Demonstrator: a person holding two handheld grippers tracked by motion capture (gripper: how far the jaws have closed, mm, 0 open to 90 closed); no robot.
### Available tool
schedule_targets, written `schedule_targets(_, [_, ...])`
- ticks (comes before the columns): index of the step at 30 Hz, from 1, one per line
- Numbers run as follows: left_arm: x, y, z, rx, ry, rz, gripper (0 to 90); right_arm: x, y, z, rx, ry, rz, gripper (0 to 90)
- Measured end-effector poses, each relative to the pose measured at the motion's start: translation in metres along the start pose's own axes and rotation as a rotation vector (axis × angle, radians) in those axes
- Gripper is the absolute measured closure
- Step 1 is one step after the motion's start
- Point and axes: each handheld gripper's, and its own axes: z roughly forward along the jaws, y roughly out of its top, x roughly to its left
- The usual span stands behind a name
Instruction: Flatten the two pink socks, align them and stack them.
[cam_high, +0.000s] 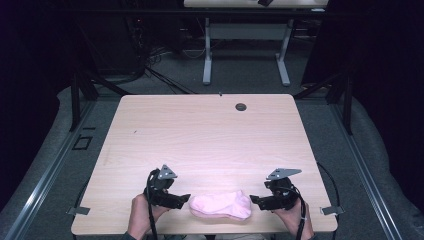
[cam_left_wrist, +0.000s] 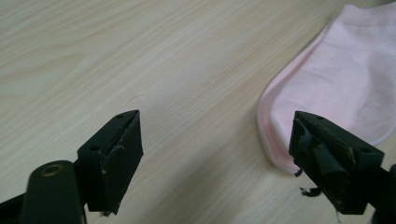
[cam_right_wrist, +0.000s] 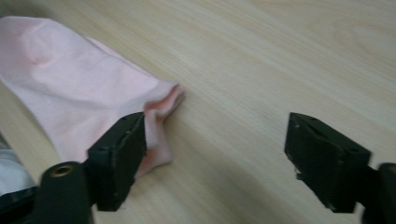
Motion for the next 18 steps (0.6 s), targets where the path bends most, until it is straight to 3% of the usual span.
schedule_targets(7, [0.021, -0.023, -0.006, -0.016, 0.102, -0.055, 10.0, -0.021, -0.011, -0.003, -0.040, -0.100, 0.037, 6.3])
schedule_targets(12, [0.043, -0.045, -0.007, -0.027, 0.160, -0.136, 6.4, -0.035, -0.020, -0.001, -0.040, -0.151, 0.073, 3.3])
schedule_targets(18, [0.060, -0.063, -0.006, -0.041, 0.236, -0.188, 0.7, -0.051, -0.030, 0.007, -0.032, -0.200, 0.109, 0.2])
